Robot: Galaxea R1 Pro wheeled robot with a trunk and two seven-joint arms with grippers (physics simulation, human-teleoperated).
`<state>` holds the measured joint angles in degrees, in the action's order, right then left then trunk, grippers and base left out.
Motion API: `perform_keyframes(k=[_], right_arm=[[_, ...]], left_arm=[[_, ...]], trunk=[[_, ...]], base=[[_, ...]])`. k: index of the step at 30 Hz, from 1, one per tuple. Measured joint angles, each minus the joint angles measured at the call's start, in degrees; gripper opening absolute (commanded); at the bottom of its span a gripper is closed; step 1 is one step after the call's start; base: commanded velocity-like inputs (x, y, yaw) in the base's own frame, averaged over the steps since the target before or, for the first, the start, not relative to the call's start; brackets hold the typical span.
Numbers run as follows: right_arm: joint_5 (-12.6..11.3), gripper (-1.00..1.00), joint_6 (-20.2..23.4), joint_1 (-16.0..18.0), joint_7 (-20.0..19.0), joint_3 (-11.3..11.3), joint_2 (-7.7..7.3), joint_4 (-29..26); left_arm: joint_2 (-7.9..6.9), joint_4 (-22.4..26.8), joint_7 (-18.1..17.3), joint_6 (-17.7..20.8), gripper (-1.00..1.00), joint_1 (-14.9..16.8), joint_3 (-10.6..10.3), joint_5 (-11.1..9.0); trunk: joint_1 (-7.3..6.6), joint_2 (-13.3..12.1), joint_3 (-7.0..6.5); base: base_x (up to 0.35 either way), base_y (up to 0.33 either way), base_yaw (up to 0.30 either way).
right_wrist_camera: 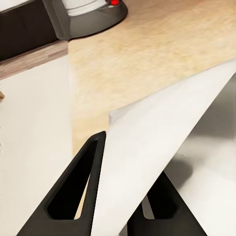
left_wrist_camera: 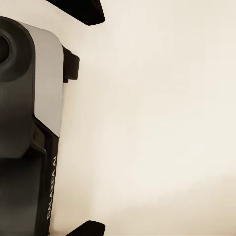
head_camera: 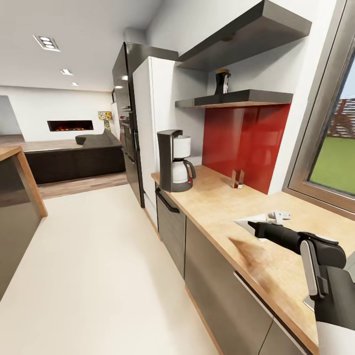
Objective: Set up a coffee station on the kitchen countertop: keep the coffee maker on the countertop, move the bottle of coffee from the kitchen shelf to the counter next to the coffee maker, place a paper coffee filter on top of the coffee maker, put the saucer next to the coffee maker with the coffee cup on the saucer, and place the electric kettle next to the coffee maker.
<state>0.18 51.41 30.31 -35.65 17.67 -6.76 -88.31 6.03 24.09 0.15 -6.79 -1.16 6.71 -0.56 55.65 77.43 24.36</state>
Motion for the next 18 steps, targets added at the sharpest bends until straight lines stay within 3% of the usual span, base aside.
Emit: perform_keyframes(k=[18], right_arm=[[-0.1, -1.0, 0.05, -0.02, -3.69, -0.05, -0.01, 0.18]], left_arm=[[0.0, 0.0, 0.0, 0.0, 1.0, 0.01, 0.0, 0.0]], trunk=[[0.0, 0.0, 0.0]], base=[[0.0, 0.0, 0.0]])
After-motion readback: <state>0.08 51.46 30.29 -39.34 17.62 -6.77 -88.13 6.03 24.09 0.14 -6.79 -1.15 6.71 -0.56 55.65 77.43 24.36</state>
